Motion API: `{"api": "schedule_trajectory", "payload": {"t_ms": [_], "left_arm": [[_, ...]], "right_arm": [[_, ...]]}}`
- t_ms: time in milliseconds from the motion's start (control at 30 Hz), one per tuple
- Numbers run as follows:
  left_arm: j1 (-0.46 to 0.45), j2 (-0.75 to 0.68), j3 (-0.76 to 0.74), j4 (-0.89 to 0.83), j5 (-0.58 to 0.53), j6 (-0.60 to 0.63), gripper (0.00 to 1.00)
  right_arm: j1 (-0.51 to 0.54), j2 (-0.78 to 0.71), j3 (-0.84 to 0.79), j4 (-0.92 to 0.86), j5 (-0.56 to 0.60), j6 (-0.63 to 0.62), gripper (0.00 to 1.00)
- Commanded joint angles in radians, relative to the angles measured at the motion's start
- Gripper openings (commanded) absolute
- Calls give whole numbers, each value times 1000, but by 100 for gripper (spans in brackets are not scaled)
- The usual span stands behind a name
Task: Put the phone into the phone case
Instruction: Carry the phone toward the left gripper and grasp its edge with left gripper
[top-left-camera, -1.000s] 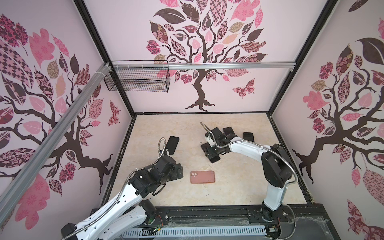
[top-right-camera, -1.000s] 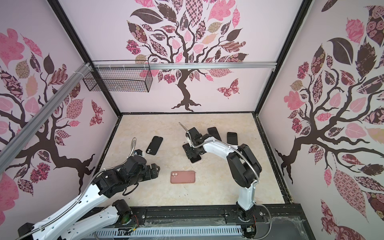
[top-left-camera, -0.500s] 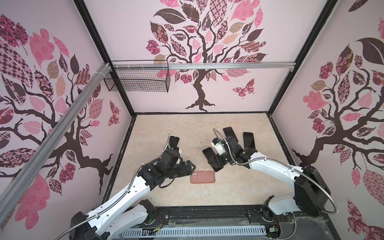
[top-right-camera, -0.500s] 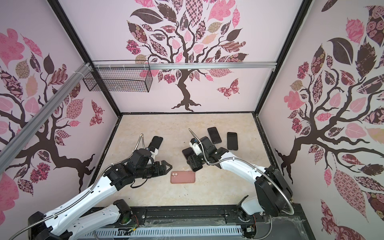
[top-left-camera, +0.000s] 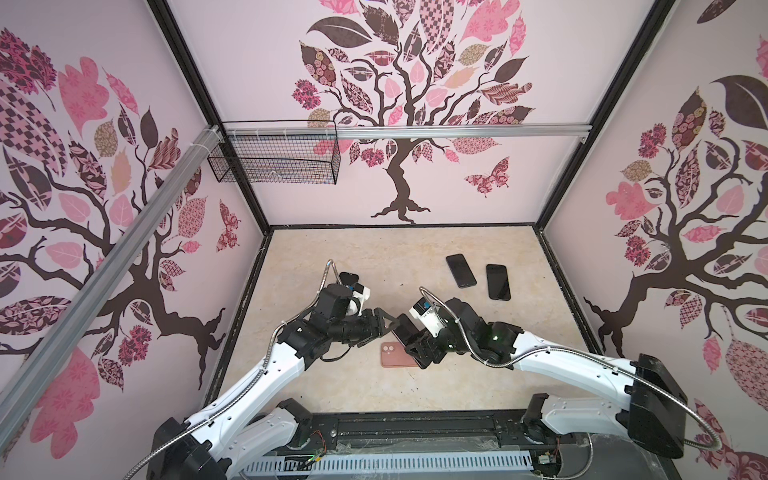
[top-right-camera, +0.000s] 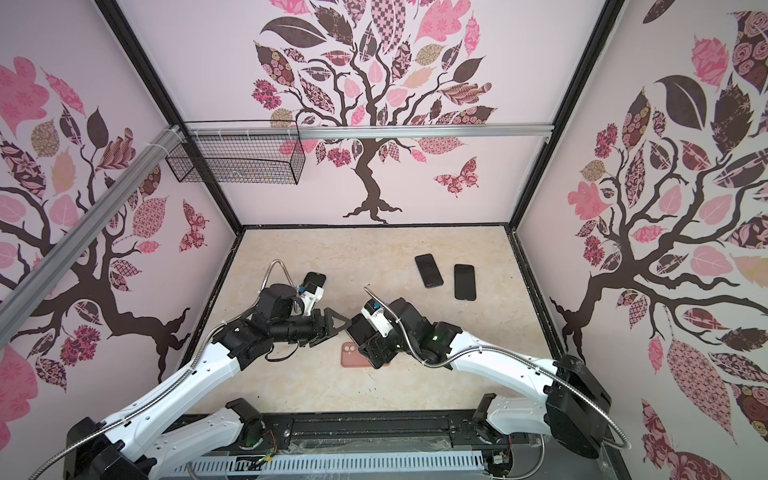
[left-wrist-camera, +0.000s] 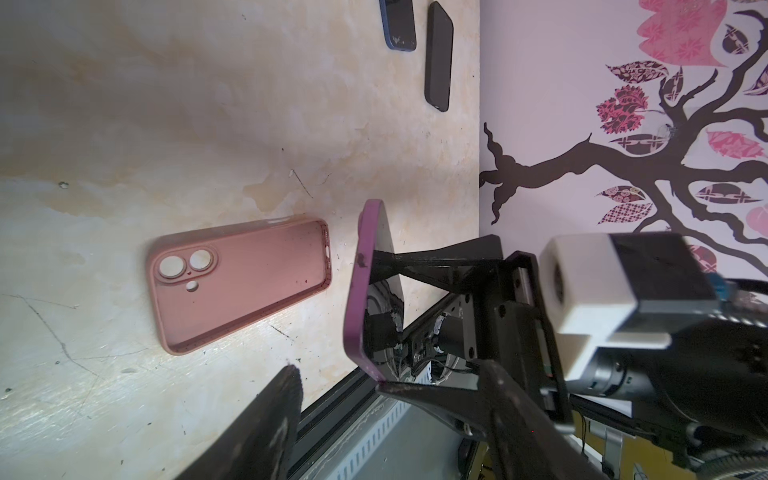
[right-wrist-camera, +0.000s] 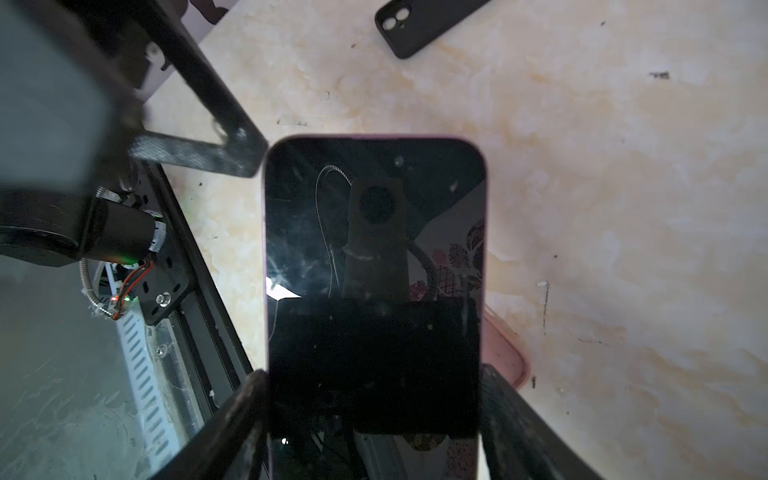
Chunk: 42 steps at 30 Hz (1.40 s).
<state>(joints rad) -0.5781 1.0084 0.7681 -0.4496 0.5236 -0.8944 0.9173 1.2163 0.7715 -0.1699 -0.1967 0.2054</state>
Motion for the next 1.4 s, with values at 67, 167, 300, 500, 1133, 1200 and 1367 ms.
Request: {"api": "schedule_trajectory", "payload": {"t_ms": [67, 167, 300, 500, 1133, 1200, 1367], "left_arm": [[4, -6, -28, 28, 12, -7, 68], [3, -4, -32, 40, 19, -9, 66], [4, 2, -27, 46, 33, -12, 61], [4, 3, -32, 51, 42, -12, 47], [4, 9, -46, 64, 65, -8, 0], [4, 3, -46, 64, 67, -5, 0], [3, -26, -59, 76, 32, 9, 0]], "right_arm": [[21, -48, 5, 74, 20, 14, 24], [40, -42, 19, 66, 21, -1, 24], [62, -25, 42, 44, 31, -20, 24], [83, -18, 49, 46, 43, -26, 24], [89, -32, 48, 11, 89, -58, 78], [88, -55, 34, 5, 99, -54, 94], [88, -163, -47, 36, 160, 4, 100]]}}
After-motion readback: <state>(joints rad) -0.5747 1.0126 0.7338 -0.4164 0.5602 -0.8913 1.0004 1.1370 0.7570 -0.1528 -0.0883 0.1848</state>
